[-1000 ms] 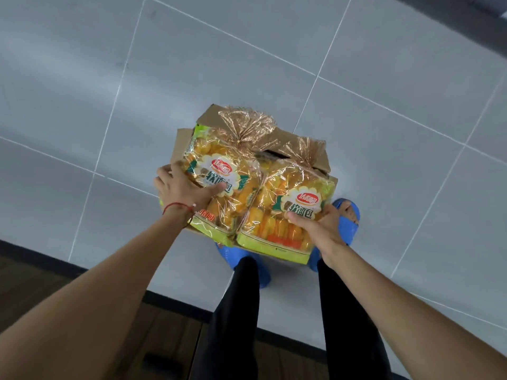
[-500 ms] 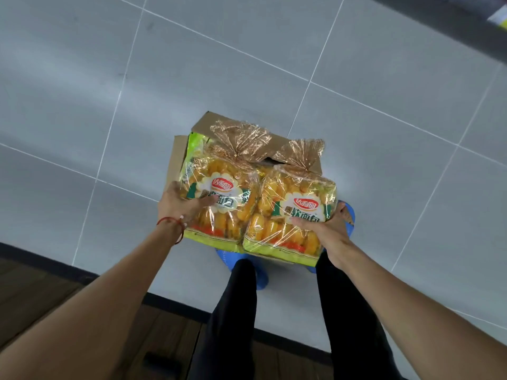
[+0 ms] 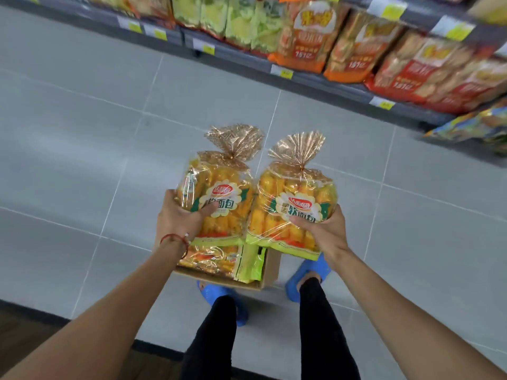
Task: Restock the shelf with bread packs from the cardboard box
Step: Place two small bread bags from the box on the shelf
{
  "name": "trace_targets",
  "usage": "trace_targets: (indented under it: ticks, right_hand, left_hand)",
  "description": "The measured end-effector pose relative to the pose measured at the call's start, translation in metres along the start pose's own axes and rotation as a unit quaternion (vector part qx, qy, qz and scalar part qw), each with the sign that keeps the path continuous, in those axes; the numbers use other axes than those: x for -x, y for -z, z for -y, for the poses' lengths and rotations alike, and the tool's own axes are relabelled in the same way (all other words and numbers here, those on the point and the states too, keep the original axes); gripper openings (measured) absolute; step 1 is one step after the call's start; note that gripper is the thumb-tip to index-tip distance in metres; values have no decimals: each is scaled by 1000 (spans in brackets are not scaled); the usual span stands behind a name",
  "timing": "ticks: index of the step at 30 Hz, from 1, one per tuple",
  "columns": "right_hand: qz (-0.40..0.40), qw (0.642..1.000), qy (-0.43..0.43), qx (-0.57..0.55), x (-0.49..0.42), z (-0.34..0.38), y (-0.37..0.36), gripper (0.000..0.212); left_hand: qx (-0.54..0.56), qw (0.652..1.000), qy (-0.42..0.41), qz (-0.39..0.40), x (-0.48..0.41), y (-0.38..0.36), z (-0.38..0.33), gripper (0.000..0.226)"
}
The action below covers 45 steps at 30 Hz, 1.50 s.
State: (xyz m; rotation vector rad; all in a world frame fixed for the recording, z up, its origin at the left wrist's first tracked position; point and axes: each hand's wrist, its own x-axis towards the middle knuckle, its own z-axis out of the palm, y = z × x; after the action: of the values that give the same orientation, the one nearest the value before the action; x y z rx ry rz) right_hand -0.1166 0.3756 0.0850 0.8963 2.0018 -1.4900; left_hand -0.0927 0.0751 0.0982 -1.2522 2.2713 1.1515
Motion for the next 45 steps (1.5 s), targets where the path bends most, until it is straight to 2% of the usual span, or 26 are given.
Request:
trace_targets:
  ticks: [4, 9, 13, 18, 23, 29, 33, 35, 39, 42, 45]
  right_hand:
    - [-18, 997, 73, -28, 26, 88, 55, 79]
    - [-19, 989, 144, -40, 41, 181, 121, 84]
    - [3, 981, 190, -47, 53, 235, 171, 85]
    - [19, 970, 234, -59, 63, 289, 231, 92]
    - [10, 963, 256, -79, 69, 339, 270, 89]
    - [-2, 965, 244, -97, 53, 382, 285, 84]
    - [-10, 968, 229, -99, 23, 404, 284, 106]
    - [-19, 969, 225, -96, 5, 419, 280, 109]
    - [-36, 971, 213, -100, -39, 453, 269, 108]
    - [-65, 972, 202, -105, -70, 476, 258, 107]
    - [-100, 971, 192, -106, -96, 496, 251, 97]
  left_hand:
    - [34, 998, -46, -11, 46, 27, -93, 73]
    - [75, 991, -94, -61, 108, 50, -197, 69]
    - [96, 982, -122, -108, 154, 56, -250, 77]
    - [128, 974, -142, -121, 198, 59, -304, 84]
    - [122, 968, -182, -122, 224, 60, -357, 68]
    - [159, 960, -195, -124, 209, 51, -412, 68]
    - [174, 963, -177, -110, 176, 41, -447, 81]
    - [179, 964, -170, -97, 153, 37, -466, 85]
    - [174, 966, -179, -70, 104, 29, -510, 90]
    - [178, 964, -189, -64, 69, 25, -547, 84]
    - [153, 965, -204, -56, 36, 21, -581, 90]
